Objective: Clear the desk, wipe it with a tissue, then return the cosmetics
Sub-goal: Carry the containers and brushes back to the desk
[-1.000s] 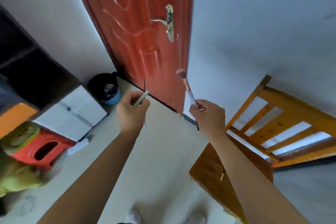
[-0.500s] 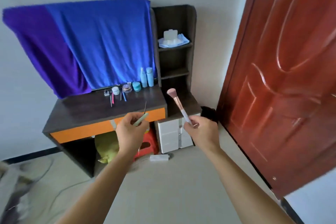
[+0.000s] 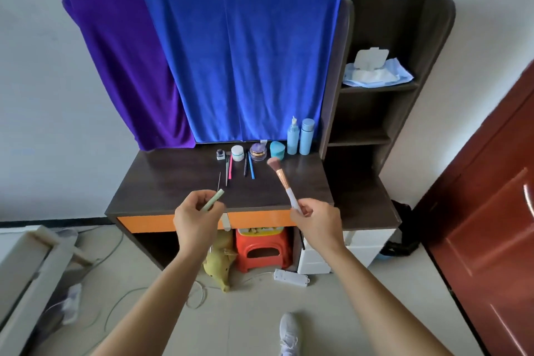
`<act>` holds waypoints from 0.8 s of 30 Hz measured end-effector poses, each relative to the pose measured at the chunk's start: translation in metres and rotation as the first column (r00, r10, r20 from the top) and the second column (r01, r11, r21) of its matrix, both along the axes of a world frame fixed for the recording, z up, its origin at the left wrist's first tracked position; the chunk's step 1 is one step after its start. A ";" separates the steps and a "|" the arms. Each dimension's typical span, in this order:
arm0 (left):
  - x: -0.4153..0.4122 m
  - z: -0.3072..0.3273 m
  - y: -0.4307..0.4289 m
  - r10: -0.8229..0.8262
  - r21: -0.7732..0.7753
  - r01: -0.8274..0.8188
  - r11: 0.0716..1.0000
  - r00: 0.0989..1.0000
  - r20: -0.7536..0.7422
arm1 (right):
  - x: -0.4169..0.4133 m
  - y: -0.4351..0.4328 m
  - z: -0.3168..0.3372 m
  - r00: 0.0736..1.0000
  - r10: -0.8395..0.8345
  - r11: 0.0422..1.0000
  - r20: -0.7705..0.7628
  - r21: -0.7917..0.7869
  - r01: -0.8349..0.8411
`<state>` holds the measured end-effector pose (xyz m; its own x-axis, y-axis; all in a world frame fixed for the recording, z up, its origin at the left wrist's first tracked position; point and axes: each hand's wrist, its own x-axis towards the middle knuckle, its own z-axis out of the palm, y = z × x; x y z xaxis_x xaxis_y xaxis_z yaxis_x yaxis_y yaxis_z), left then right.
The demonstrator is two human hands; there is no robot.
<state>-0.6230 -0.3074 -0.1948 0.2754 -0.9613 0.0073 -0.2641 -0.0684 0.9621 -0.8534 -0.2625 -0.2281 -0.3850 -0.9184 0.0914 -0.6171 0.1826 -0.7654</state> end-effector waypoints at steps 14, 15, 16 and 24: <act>-0.034 -0.049 -0.198 0.174 0.261 -0.178 0.949 0.984 0.040 | -0.025 -0.230 -0.060 0.985 0.100 0.961 0.139 0.243 -0.132; -0.033 -0.054 -0.208 0.168 0.266 -0.179 0.947 0.984 0.062 | -0.023 -0.239 -0.065 0.985 0.102 0.957 0.139 0.256 -0.135; -0.031 -0.059 -0.219 0.156 0.272 -0.175 0.946 0.984 0.088 | -0.021 -0.246 -0.069 0.986 0.100 0.954 0.135 0.269 -0.134; -0.006 -0.103 -0.293 -0.011 0.327 -0.077 0.942 0.965 0.261 | -0.009 -0.302 -0.091 0.997 -0.022 0.932 0.070 0.364 -0.004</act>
<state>-0.6286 -0.6009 -0.2979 0.3385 -0.9109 -0.2361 -0.4898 -0.3848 0.7823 -0.8627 -0.5640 -0.3188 -0.3867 -0.8800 -0.2757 -0.5604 0.4617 -0.6876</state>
